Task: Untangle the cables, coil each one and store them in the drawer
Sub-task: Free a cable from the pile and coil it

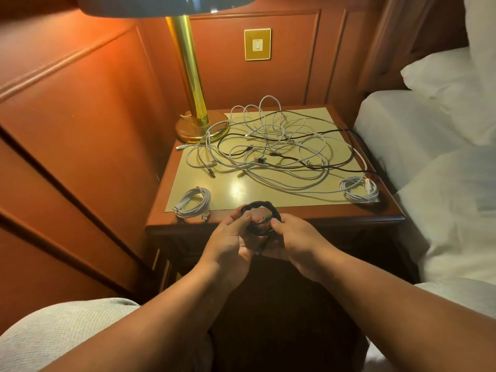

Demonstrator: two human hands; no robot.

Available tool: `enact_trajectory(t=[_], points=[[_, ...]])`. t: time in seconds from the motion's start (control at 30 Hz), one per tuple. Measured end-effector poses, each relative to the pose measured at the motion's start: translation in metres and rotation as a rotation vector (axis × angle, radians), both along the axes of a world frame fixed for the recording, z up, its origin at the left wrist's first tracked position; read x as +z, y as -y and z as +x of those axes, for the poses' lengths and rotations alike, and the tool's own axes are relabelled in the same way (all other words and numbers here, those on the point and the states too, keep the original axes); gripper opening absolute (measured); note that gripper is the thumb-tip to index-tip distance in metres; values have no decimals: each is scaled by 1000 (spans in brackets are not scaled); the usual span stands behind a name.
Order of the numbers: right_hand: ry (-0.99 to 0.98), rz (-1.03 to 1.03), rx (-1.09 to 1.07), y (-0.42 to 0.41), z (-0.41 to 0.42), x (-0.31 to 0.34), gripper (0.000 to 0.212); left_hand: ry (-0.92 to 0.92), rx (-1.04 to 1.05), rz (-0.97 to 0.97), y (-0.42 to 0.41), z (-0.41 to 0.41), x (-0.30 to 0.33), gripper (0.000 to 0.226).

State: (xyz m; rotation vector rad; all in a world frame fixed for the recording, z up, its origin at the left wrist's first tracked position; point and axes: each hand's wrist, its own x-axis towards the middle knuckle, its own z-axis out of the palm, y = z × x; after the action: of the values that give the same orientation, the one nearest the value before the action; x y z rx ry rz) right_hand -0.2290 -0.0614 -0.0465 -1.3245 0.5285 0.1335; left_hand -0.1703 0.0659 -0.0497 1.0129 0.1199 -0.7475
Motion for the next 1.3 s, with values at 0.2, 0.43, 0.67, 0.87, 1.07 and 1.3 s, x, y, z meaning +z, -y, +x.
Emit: enact_trajectory(t=[0.2, 0.43, 0.67, 0.87, 1.07, 1.3], points=[[-19, 151, -6, 7, -1, 4, 32, 150, -36, 156, 4, 2, 3, 26], [41, 74, 5, 3, -5, 8, 28, 163, -227, 134, -2, 10, 4, 53], [87, 164, -32, -7, -18, 27, 32, 213, -273, 103, -10, 4, 19, 45], [81, 314, 13, -17, -36, 53, 40, 280, -334, 111, -26, -12, 50, 58], [45, 131, -74, -33, -45, 77, 31, 375, -292, 136, -39, -30, 62, 54], [53, -197, -81, -30, -31, 86, 20, 631, -273, 213, -49, -24, 72, 51]])
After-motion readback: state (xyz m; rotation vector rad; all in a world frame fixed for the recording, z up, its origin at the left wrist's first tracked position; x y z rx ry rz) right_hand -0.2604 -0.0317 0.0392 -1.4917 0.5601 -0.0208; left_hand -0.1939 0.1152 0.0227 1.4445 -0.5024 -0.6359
